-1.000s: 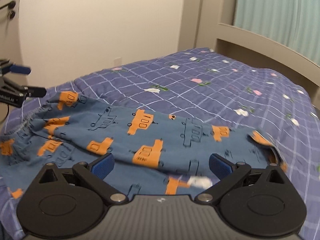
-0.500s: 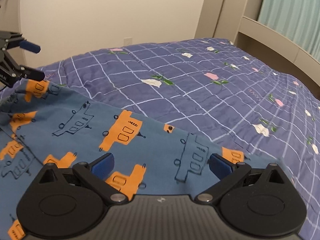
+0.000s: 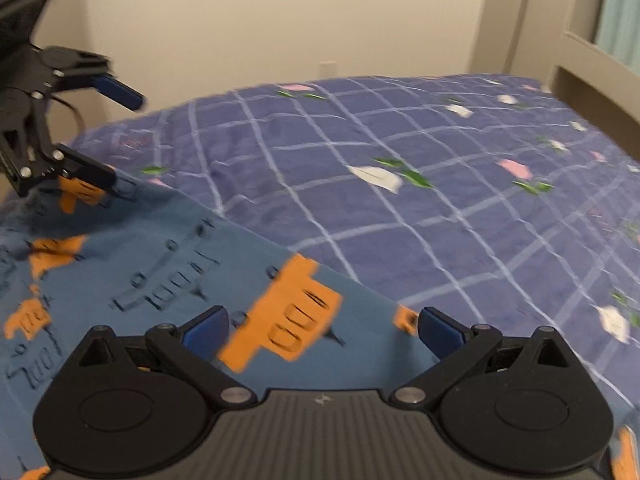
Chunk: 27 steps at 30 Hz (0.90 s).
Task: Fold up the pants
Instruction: 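Move both grippers to the pants hems and close on them, then lift the hems with both grippers and fold them over onto the waistband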
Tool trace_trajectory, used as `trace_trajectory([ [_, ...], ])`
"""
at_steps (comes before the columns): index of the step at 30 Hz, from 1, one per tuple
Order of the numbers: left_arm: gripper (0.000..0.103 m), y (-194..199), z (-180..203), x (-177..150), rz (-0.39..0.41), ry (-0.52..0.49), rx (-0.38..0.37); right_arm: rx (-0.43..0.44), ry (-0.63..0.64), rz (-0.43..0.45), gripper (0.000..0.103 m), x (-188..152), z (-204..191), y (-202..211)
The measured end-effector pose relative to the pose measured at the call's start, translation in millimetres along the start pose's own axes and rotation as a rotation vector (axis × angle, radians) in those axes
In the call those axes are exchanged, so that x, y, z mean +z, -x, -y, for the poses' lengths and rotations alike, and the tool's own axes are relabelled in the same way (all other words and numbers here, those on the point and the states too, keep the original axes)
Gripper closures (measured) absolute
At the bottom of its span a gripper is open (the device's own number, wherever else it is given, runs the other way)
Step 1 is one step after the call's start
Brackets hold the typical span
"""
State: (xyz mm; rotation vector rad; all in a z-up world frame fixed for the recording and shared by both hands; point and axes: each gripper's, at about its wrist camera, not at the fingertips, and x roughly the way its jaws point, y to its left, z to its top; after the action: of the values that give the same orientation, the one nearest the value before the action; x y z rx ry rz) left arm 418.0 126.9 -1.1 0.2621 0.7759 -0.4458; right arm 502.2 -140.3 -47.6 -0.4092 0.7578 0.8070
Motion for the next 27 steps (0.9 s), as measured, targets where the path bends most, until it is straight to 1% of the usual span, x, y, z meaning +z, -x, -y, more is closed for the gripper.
trace_trajectory([
  [2,0.004,2,-9,1,0.007,0.009,-0.06,0.041,-0.016,0.003,0.001,5,4,-4],
  [3,0.004,2,-14,2,0.004,0.018,-0.097,0.056,-0.02,0.004,0.003,9,7,-6],
  [4,0.006,1,-18,4,-0.002,0.027,-0.127,0.061,-0.022,0.002,0.006,12,9,-8],
  [5,0.008,0,-20,4,-0.008,0.038,-0.15,0.063,-0.024,-0.001,0.011,15,11,-10],
  [7,0.008,-1,-25,5,-0.023,0.057,-0.212,0.062,-0.026,-0.02,0.014,21,16,-15],
  [9,0.008,-4,-28,4,-0.039,0.069,-0.268,0.064,-0.015,-0.034,0.02,24,17,-19],
  [10,0.009,-6,-29,3,-0.048,0.073,-0.293,0.063,-0.006,-0.045,0.02,25,18,-21],
  [12,0.015,-14,-29,3,-0.085,0.079,-0.327,0.063,0.009,-0.061,0.021,25,18,-24],
  [13,0.02,-17,-30,2,-0.102,0.085,-0.337,0.065,0.012,-0.067,0.021,24,18,-26],
  [14,0.027,-21,-29,2,-0.12,0.098,-0.341,0.067,0.013,-0.073,0.023,24,19,-27],
  [15,0.031,-25,-30,2,-0.137,0.114,-0.34,0.069,0.012,-0.076,0.026,24,19,-28],
  [16,0.04,-28,-31,2,-0.152,0.13,-0.34,0.07,0.011,-0.08,0.028,24,19,-29],
  [17,0.051,-30,-32,2,-0.168,0.15,-0.347,0.071,0.012,-0.081,0.032,24,18,-30],
  [18,0.058,-32,-33,1,-0.188,0.17,-0.353,0.071,0.017,-0.081,0.038,24,17,-30],
  [19,0.069,-33,-34,0,-0.207,0.185,-0.355,0.073,0.024,-0.082,0.041,25,16,-30],
  [20,0.077,-33,-35,-2,-0.221,0.2,-0.364,0.075,0.031,-0.085,0.047,26,15,-29],
  [21,0.081,-32,-35,-2,-0.227,0.209,-0.374,0.074,0.038,-0.088,0.054,27,13,-29],
  [22,0.091,-32,-36,-4,-0.232,0.216,-0.379,0.075,0.044,-0.09,0.06,27,11,-29],
  [23,0.097,-29,-36,-4,-0.235,0.221,-0.377,0.074,0.049,-0.093,0.07,28,9,-29],
  [24,0.098,-27,-34,-3,-0.234,0.221,-0.358,0.069,0.054,-0.095,0.081,28,7,-29],
  [26,0.101,-19,-31,2,-0.234,0.207,-0.279,0.051,0.064,-0.095,0.091,28,2,-27],
  [27,0.101,-13,-29,6,-0.241,0.202,-0.22,0.036,0.074,-0.091,0.096,29,0,-26],
])
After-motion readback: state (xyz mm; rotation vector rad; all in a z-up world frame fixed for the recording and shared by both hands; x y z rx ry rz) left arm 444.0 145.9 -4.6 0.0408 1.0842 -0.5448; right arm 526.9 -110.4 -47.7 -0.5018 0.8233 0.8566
